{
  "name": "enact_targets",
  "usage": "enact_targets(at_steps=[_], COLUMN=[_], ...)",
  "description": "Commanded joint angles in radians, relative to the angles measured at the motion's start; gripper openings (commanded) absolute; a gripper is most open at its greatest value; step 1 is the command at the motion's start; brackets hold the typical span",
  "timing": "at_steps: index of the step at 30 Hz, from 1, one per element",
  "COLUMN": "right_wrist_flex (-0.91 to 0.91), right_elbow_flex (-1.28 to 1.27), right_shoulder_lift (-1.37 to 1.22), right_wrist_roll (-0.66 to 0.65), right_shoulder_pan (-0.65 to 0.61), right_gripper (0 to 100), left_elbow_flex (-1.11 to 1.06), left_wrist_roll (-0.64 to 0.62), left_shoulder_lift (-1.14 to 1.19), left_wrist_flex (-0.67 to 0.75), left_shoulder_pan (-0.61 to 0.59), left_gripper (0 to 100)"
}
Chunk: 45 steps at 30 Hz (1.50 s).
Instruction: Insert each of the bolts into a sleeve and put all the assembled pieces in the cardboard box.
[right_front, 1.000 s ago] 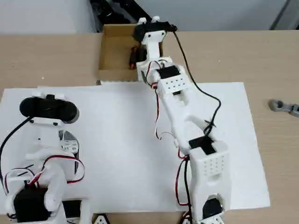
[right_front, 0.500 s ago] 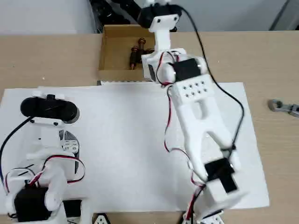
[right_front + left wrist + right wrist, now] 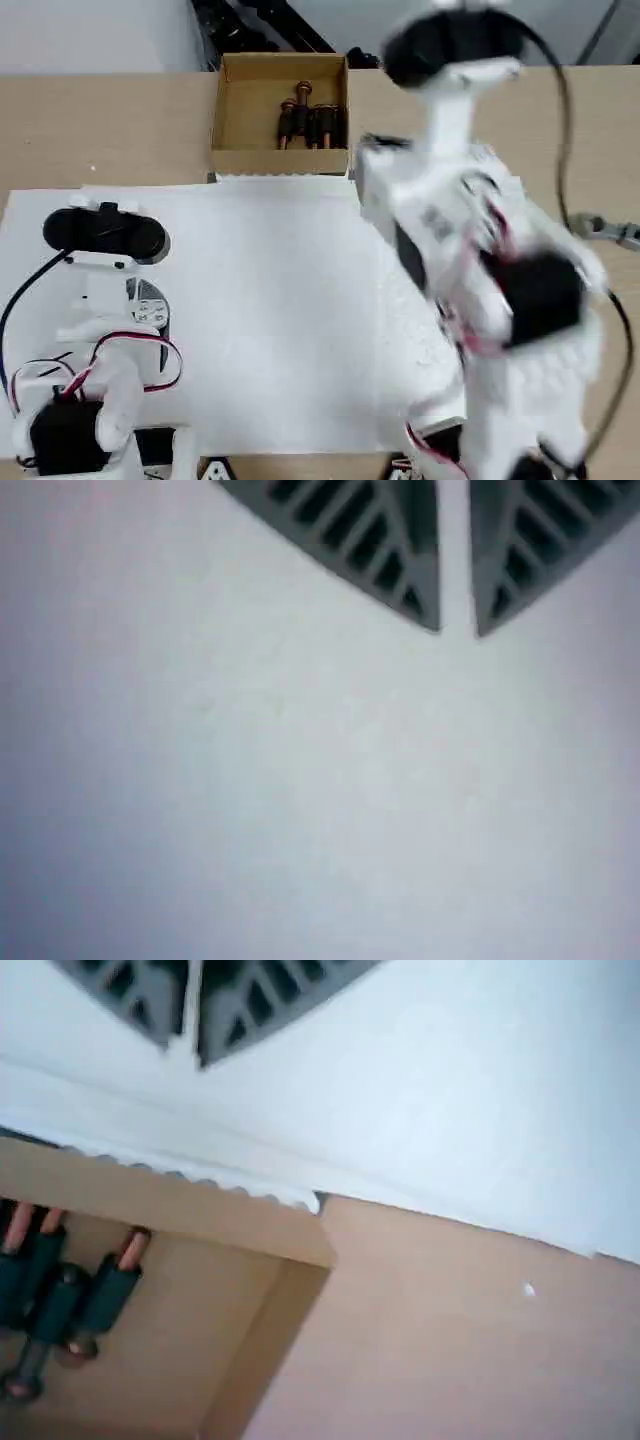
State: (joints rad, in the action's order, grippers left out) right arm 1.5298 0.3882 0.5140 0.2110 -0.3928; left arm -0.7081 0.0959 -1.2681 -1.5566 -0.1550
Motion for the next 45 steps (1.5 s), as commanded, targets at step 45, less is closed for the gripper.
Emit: enact_targets(at_steps=[45], right_wrist_flex=[-0.073], right_elbow_flex=[-1.287], right_shoulder_lift=[1.303], right_wrist_roll=[-0.176], right_shoulder_pan=[0.005], right_gripper=[0.4], left_elbow_flex=[-0.792], left_wrist_roll=[0.005], left_shoulder_lift=[-0.005], left_wrist_flex=[0.770], left_shoulder_pan=[-0.005], left_gripper=[1])
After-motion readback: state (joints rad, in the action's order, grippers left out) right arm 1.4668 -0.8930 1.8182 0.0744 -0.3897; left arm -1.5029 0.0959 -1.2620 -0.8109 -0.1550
